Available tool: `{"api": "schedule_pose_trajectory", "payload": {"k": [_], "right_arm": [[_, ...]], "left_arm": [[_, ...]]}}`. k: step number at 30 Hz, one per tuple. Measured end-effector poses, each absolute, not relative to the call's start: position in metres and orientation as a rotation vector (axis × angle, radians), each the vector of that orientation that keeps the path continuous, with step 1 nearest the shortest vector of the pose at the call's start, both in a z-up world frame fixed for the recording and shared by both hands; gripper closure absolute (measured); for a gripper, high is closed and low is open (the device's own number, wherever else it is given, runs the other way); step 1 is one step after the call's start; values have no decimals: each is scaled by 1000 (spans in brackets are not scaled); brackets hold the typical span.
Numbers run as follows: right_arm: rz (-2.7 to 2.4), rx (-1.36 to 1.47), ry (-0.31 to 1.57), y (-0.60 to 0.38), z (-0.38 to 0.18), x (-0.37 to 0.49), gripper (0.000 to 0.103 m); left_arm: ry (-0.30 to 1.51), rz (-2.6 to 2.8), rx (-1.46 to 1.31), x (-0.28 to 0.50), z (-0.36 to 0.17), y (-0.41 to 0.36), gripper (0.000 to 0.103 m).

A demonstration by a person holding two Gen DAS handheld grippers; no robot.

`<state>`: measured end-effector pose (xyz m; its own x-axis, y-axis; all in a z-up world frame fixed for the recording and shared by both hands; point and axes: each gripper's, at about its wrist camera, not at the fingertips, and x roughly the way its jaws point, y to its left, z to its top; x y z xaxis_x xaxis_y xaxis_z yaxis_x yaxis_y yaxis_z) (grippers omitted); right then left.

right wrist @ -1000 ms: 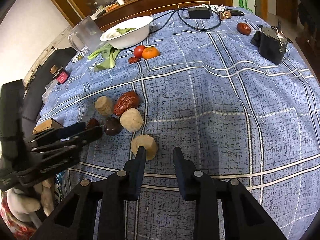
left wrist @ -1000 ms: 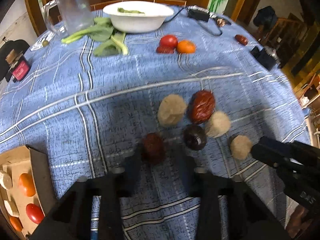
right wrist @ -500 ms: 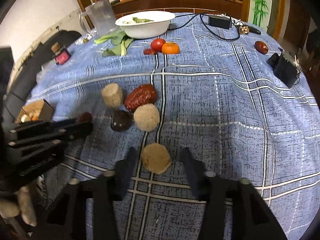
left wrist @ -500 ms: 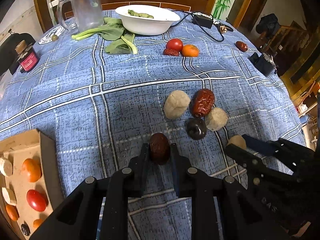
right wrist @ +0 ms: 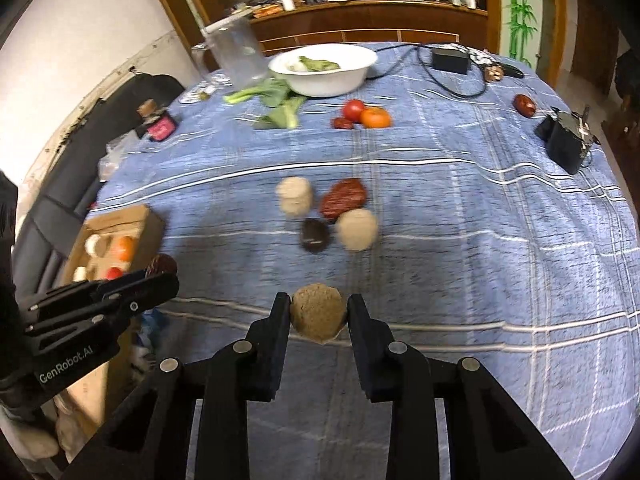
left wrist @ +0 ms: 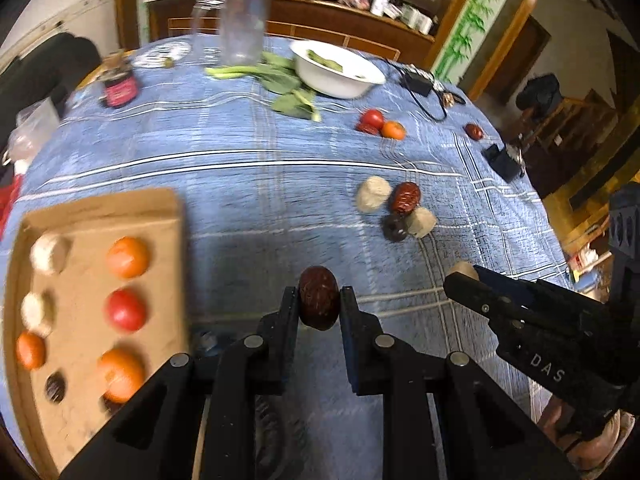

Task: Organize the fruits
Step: 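Carry both items into the cardboard box and open both tools, then move both tools back over the remaining pieces on the cloth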

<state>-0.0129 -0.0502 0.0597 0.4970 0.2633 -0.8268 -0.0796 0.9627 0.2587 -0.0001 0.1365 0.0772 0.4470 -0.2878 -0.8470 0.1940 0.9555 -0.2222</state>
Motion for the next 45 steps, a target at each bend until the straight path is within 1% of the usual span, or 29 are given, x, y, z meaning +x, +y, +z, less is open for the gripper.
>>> {"api": "schedule_pose_trajectory", "payload": {"k": [7, 10, 16, 24, 28, 34, 35, 37, 39, 45], "right_arm": [[376, 211, 1042, 27, 82, -26, 71], [452, 190, 1057, 68, 83, -31, 71], [567, 157, 1129, 130, 64, -43, 71], [590, 40, 1185, 183, 34, -54, 71], [580, -7, 1189, 196, 24, -56, 70], [570, -50, 1183, 207, 19, -51, 69], [570, -50, 1185, 209, 18, -52, 69], [573, -41, 1186, 209, 18, -51, 59], [573, -38, 1172, 206, 22, -52, 53], [548, -8, 1116, 189, 39, -55, 50]], "left_arm": [[1052, -169, -122, -46, 92, 220, 84], [1081, -104, -130, -59, 81, 258, 83], [1167, -15, -195, -72, 48, 318, 83], [1205, -41, -163, -68, 32, 331, 83], [1203, -59, -148, -62, 32, 330, 83], [1198, -65, -196, -58, 34, 341, 82], [1194, -64, -203, -59, 36, 343, 81], [1178, -58, -224, -57, 42, 347, 71], [1158, -54, -238, -56, 49, 347, 65], [1101, -40, -268, -54, 70, 342, 53]]}}
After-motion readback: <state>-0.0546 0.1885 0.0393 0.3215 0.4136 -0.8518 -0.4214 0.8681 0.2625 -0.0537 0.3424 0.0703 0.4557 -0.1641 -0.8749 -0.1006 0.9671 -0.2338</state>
